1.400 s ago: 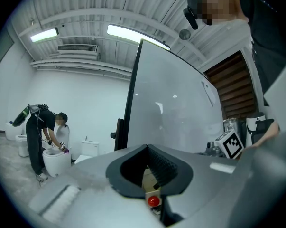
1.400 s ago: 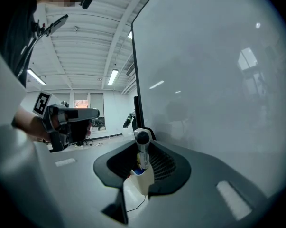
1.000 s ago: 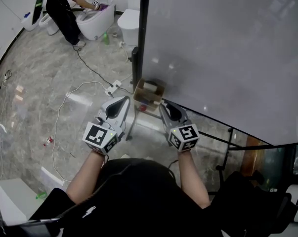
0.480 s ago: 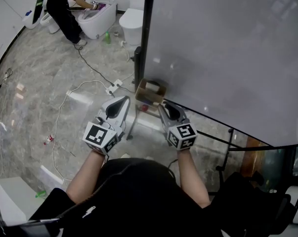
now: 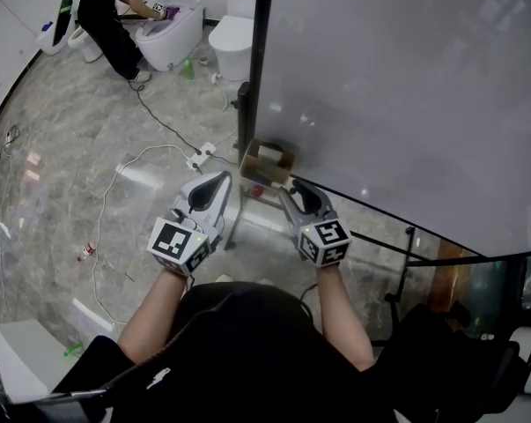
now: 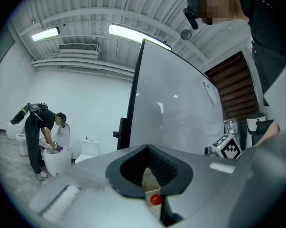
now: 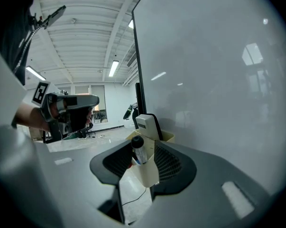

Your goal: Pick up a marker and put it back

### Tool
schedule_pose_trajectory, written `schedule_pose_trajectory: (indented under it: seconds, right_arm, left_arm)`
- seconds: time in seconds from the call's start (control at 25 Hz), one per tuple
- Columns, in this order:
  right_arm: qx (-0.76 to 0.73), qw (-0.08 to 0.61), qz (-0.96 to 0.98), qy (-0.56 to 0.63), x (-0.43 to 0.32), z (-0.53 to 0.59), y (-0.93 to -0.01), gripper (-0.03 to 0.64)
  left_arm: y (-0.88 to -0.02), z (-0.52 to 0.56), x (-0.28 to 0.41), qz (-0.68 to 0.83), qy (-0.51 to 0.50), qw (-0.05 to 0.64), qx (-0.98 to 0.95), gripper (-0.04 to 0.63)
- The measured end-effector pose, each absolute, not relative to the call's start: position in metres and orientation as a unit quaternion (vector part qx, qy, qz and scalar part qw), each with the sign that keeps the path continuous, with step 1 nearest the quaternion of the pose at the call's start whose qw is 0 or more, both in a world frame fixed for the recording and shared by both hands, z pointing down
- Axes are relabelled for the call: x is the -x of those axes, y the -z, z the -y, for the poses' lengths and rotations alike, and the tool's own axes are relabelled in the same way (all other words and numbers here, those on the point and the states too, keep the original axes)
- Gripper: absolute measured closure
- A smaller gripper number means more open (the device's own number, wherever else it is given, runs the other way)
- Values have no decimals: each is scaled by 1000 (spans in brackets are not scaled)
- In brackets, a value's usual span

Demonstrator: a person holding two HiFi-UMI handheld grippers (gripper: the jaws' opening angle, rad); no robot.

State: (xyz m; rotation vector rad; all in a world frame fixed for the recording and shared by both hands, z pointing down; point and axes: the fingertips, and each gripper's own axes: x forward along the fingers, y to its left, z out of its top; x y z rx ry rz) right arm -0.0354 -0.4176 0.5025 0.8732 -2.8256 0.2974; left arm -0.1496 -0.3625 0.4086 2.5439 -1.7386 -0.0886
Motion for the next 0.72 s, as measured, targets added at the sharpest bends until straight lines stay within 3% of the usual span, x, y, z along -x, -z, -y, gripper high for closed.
schedule_pose_trajectory:
  seconds: [0.52,0.72]
  right_arm:
    - [-301,37,949,-84,21,392,-461,466]
    - [-321,12,944,-74,8,380,-444,554]
  left_arm:
    - [-406,358,133,536,33,27,-843,592]
    - [-405,353,125,521,34,25,-853,592]
